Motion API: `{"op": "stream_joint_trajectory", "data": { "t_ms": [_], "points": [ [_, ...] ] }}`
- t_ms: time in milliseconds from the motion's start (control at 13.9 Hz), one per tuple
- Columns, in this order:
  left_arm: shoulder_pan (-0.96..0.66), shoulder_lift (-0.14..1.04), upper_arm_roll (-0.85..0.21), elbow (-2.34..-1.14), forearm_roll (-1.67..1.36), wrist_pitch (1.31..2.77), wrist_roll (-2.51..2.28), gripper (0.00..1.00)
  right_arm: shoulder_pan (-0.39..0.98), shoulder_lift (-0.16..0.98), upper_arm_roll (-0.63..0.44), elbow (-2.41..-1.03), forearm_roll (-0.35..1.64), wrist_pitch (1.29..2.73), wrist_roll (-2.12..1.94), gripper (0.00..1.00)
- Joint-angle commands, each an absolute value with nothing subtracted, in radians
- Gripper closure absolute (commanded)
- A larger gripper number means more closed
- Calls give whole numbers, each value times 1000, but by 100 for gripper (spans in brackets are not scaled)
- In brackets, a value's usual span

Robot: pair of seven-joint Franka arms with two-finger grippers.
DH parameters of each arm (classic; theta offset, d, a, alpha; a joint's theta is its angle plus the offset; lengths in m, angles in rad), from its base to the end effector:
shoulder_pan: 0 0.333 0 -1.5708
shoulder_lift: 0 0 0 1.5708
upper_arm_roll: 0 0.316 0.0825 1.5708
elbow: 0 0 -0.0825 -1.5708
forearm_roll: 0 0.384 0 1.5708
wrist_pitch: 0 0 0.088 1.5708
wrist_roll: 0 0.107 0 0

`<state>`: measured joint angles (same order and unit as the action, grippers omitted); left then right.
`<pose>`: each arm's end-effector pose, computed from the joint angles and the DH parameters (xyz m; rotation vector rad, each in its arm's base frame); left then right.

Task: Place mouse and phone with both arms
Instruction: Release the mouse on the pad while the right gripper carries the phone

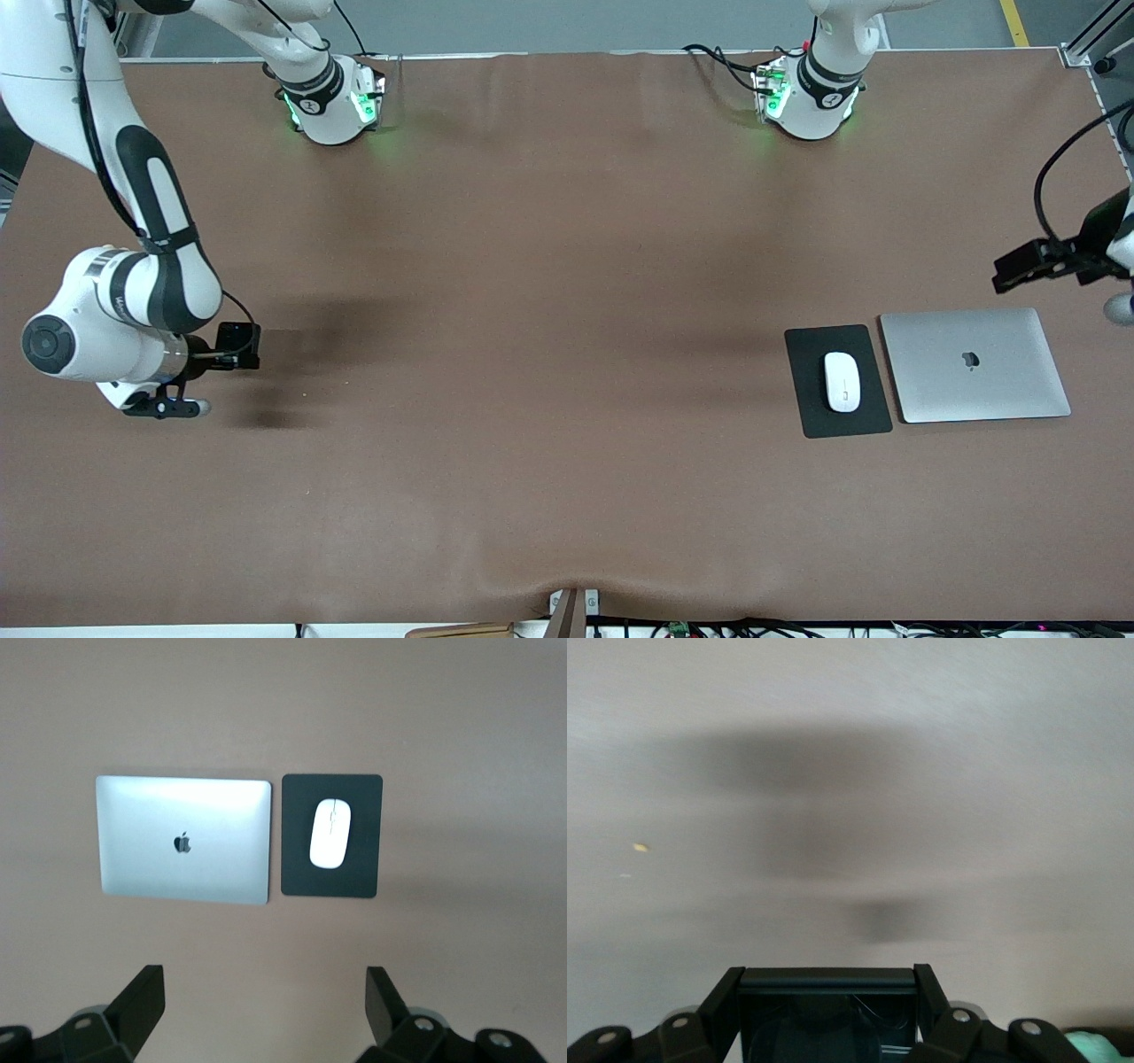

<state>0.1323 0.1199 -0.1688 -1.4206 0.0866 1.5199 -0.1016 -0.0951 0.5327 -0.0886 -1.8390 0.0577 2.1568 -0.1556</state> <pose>0.5865 -0.0052 0.6233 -3.0721 -0.1071 0.0221 0.6119 -0.1086 0.2229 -3.0891 0.0892 0.3248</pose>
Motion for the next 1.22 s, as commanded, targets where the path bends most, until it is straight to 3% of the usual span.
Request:
{"op": "stream_joint_trajectory", "data": {
  "t_ms": [0,575,646,718,790,1149],
  "points": [
    [138,57,-173,-1440,68,1479,-83,0,-161,547,-66,-1852,31,2196,-182,86],
    [5,-63,-81,-1568,43,1468,-89,0,-236,633,-64,-1847,32,2246,-225,83],
    [2,-75,-83,-1578,44,1468,-89,0,-236,635,-64,-1847,34,2246,-227,67],
    [0,-81,-81,-1582,43,1467,-89,0,-235,634,-66,-1847,32,2238,-232,29],
    [-2,-81,-84,-1582,43,1465,-89,0,-232,630,-66,-1847,32,2234,-232,0],
    [5,-69,-91,-1580,2,1463,-83,0,-190,542,-61,-1792,32,2106,-232,0]
  ]
}}
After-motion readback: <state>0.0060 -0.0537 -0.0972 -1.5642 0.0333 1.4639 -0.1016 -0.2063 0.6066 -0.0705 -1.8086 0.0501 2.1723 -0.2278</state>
